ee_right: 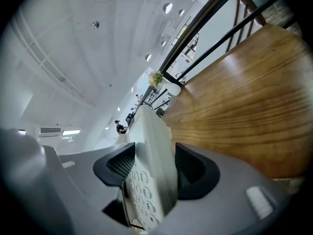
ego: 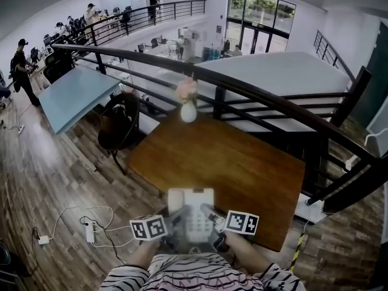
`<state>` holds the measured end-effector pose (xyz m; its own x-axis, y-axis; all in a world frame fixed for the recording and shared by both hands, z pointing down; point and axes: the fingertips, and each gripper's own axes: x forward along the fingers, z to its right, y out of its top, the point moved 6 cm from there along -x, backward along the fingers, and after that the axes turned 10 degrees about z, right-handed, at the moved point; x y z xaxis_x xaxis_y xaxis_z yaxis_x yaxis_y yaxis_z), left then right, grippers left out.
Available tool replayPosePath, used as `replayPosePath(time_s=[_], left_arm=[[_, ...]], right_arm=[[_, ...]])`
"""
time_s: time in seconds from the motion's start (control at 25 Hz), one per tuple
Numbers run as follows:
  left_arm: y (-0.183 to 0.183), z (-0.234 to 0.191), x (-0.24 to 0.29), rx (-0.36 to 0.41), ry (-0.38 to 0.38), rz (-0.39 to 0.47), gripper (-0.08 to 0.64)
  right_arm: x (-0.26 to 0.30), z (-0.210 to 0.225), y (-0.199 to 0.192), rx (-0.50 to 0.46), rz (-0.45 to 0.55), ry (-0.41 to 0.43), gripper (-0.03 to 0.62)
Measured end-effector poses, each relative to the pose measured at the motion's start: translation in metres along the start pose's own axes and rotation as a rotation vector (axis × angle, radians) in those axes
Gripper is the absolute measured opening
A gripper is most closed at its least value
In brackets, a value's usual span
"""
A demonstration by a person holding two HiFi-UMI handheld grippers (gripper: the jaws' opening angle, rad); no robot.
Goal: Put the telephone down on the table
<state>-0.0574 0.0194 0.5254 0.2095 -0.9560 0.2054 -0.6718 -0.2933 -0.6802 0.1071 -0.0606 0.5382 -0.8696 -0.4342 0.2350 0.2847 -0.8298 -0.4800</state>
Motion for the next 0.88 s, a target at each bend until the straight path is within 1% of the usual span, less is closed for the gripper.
replayPosePath(time_s=[0.16,0.36,0.6,0.88], left_arm=[[0.006,-0.009,0.009,0.002,0.015,-0.001,0.379],[0.019,-0.023,0.026,-0.008,-0.001,-0.015,0.379],[0.042,-0.044,0.061,0.004,-0.042,-0.066,0.379],[0.085,-0.080,0.105,0.016,-0.091,-0.142,0.379]], right_arm=[[0.013,0.004,0.005,0.006,-0.008,0.003,0.255],[0.034,0.008,0.012,0.012,-0.001,-0.016,0.255],[0.064,0.016,0.029,0.031,0.055,-0.049,0.255],[0.117,0.019,0.048,0.069,0.123,-0.092,0.253]])
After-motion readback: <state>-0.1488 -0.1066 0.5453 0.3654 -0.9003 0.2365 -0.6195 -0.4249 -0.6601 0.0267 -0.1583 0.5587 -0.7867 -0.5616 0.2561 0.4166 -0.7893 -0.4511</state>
